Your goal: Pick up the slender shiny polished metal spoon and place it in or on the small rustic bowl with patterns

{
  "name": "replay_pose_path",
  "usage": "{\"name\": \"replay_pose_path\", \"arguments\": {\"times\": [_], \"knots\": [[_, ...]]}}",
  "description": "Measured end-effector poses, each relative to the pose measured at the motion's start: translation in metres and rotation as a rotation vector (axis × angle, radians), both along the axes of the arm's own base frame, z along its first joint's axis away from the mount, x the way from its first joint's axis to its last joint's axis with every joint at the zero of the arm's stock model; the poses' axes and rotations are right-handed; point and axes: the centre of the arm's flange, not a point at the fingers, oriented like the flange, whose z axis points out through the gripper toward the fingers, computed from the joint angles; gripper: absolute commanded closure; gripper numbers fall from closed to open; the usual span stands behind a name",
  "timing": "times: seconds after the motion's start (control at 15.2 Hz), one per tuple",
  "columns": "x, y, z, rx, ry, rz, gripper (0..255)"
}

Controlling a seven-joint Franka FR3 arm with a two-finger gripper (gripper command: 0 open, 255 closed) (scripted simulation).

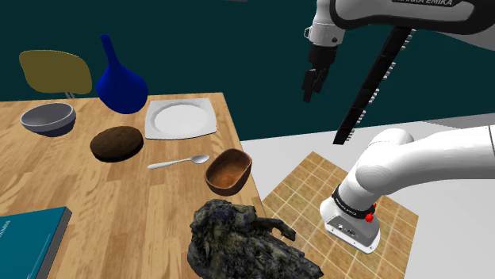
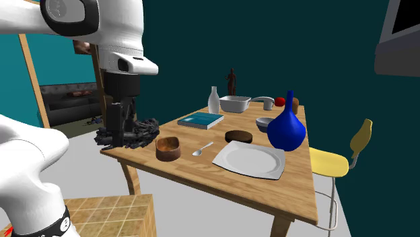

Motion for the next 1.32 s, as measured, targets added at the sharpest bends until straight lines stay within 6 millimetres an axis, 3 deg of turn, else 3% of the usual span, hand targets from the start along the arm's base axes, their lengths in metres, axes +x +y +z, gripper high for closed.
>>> {"name": "replay_pose_path", "arguments": {"times": [0.2,0.46,1.32], "knots": [[0.008,0.009,-0.007,0.008,-0.008,0.022,0],[0.036,0.035,-0.033,0.032,-0.033,0.091,0],[0.120,0.150,-0.103,0.115,-0.127,0.328,0]]}}
